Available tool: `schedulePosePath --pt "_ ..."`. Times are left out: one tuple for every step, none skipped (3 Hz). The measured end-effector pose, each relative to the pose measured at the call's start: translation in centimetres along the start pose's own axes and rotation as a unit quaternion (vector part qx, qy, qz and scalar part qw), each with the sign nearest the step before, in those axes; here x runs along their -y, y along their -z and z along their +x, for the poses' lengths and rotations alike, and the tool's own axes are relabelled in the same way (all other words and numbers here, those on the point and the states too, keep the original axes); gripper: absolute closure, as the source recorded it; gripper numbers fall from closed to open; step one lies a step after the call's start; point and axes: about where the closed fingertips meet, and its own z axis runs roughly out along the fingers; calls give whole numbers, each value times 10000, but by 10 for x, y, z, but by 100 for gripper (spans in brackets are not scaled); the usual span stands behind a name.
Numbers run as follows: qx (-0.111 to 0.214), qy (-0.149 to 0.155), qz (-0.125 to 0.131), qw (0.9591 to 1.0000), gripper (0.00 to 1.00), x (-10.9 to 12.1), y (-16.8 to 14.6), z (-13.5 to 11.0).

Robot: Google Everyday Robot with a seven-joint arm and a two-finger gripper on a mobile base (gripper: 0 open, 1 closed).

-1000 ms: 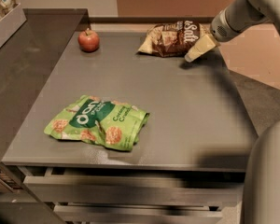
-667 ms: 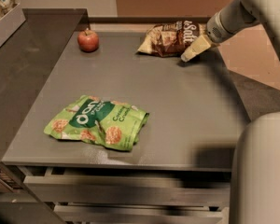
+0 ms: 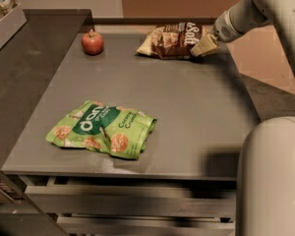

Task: Move brown chip bag near green rice chip bag

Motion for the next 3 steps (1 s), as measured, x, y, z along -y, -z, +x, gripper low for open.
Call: schedulePosePath --pt "31 36 -14 10000 62 0 7 -1" --pt "93 162 -89 9998 87 -10 26 -6" --pt "207 286 -255 9991 100 -29 48 -11"
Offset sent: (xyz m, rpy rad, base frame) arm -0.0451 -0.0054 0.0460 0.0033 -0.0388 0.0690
